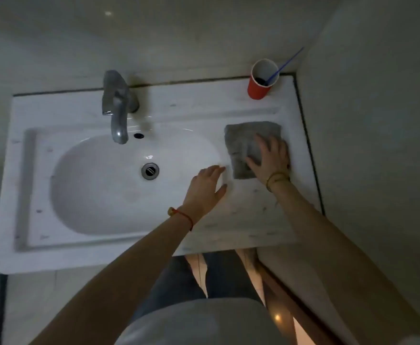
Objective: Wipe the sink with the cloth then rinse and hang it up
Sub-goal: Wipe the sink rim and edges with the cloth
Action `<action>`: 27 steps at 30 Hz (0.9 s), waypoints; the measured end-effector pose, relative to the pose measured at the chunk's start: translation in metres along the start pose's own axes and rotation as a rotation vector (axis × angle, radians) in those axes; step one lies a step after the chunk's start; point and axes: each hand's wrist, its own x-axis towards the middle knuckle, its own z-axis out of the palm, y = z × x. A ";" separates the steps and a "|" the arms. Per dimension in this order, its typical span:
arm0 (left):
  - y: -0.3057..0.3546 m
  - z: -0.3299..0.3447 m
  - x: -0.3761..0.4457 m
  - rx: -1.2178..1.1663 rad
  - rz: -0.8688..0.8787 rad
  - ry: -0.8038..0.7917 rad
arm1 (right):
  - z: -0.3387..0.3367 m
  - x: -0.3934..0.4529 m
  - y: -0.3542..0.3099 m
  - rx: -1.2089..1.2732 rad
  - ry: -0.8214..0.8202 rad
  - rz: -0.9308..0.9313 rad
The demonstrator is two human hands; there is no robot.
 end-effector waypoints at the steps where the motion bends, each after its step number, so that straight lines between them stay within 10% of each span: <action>1: 0.002 0.005 0.003 0.030 0.005 -0.004 | 0.004 0.003 0.000 -0.052 0.004 -0.015; 19: -0.015 0.010 0.006 0.164 0.079 0.177 | 0.035 0.002 -0.006 -0.043 0.125 -0.159; 27: -0.108 -0.087 0.053 0.225 -0.012 0.499 | 0.003 0.046 -0.092 0.097 0.514 -0.311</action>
